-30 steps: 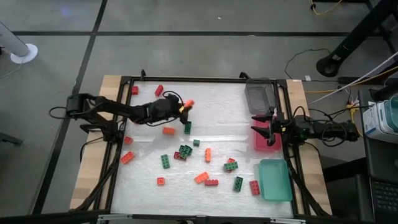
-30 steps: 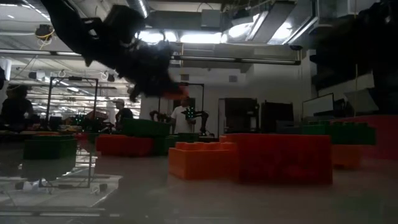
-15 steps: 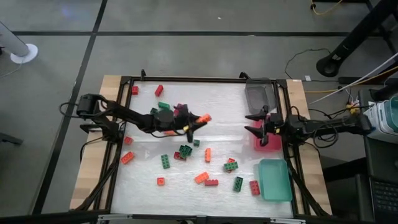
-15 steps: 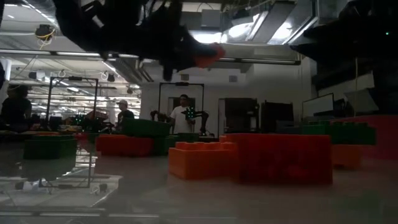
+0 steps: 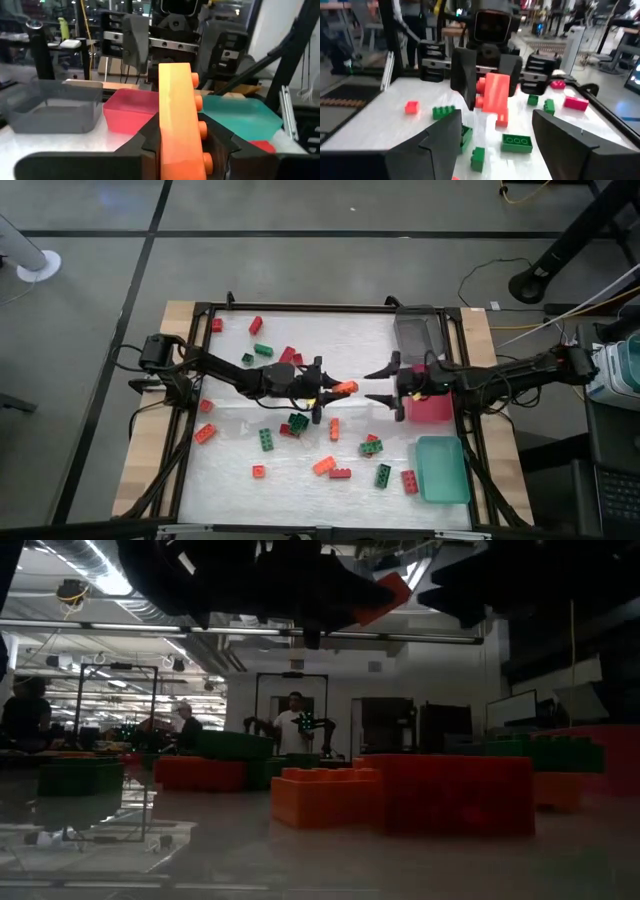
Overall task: Sort blocks
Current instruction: Put the orange game piece in the black bin
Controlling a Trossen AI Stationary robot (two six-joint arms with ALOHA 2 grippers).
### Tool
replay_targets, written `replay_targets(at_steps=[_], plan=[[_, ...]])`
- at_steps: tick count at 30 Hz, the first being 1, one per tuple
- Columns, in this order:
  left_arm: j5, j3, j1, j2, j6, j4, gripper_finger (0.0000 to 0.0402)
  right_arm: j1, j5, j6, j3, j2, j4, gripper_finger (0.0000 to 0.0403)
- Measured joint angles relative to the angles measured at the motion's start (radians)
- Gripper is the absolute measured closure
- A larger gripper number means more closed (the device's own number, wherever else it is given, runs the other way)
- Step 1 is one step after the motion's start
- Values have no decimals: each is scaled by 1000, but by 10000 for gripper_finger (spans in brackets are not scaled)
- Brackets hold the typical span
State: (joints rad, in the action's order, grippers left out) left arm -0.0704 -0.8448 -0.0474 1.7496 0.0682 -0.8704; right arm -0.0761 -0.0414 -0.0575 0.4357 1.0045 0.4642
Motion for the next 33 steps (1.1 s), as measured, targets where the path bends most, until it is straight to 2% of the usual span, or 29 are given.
replay_targets(at_steps=[3, 7, 13, 17, 24, 33], plan=[[0, 0, -7, 0, -27, -1, 327, 0, 18, -3, 60, 62, -50, 159], [1, 0, -13, 0, -39, 1, 327, 0, 95, -3, 122, 130, -58, 159], [1, 0, -32, 0, -108, 6, 327, 0, 103, -3, 181, 183, -101, 163], [1, 0, -41, 0, -144, 17, 327, 0, 107, -2, 189, 191, -103, 197], [-4, 0, -44, 0, -151, 25, 303, 0, 121, 30, 190, 191, -128, 311], [0, 0, -44, 0, -146, 24, 297, 0, 139, 29, 190, 190, -130, 312]])
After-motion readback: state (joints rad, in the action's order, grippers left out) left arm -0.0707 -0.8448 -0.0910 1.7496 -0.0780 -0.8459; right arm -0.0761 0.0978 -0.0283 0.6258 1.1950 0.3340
